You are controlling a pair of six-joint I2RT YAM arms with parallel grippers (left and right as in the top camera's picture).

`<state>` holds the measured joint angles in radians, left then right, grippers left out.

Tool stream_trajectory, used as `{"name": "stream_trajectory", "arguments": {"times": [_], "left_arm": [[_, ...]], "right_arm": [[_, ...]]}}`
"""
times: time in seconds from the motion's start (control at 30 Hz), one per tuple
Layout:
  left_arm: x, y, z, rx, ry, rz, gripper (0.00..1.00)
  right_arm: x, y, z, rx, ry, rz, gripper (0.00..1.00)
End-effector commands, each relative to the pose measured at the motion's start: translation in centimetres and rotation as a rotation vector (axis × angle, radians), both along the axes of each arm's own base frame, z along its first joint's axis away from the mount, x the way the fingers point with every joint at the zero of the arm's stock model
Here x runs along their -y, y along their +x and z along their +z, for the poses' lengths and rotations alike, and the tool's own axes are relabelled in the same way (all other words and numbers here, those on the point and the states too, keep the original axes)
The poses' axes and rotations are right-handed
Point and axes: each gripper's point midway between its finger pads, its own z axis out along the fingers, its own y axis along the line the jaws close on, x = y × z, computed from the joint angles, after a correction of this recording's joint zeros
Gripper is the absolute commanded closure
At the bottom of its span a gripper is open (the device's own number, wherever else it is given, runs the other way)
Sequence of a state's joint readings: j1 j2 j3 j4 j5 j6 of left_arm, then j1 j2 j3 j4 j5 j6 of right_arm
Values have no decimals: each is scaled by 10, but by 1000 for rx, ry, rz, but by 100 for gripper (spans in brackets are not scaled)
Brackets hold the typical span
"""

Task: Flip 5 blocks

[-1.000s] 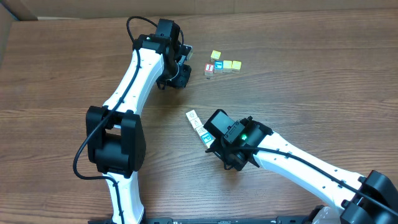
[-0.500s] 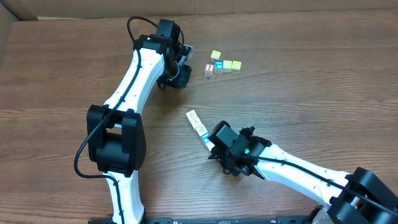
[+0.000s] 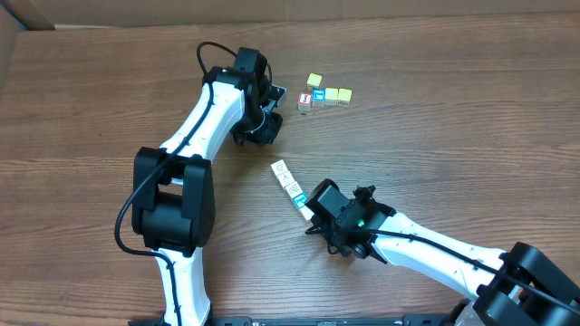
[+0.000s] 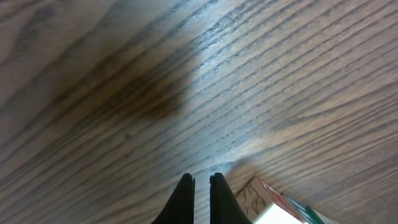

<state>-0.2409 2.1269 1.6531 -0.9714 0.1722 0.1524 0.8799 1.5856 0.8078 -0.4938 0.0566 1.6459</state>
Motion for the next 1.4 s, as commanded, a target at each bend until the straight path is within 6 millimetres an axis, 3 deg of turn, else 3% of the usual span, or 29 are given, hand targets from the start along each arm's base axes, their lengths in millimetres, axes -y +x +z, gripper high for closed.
{"name": "stream_trajectory", "arguments": {"times": [0.0,0.47,1.37], "left_arm": [[11,-10,-12,-26,-47,-76,96],[9,-24,-27,-63,-45,-77,96],[16,-24,-25,-66,-89,-82,96]], "right_arm": [[2,-2,-9,-5,-30,-2,96],[-8,0,-15,-11,4,7,96],[-21,10,-8,35,59,11,96]]}}
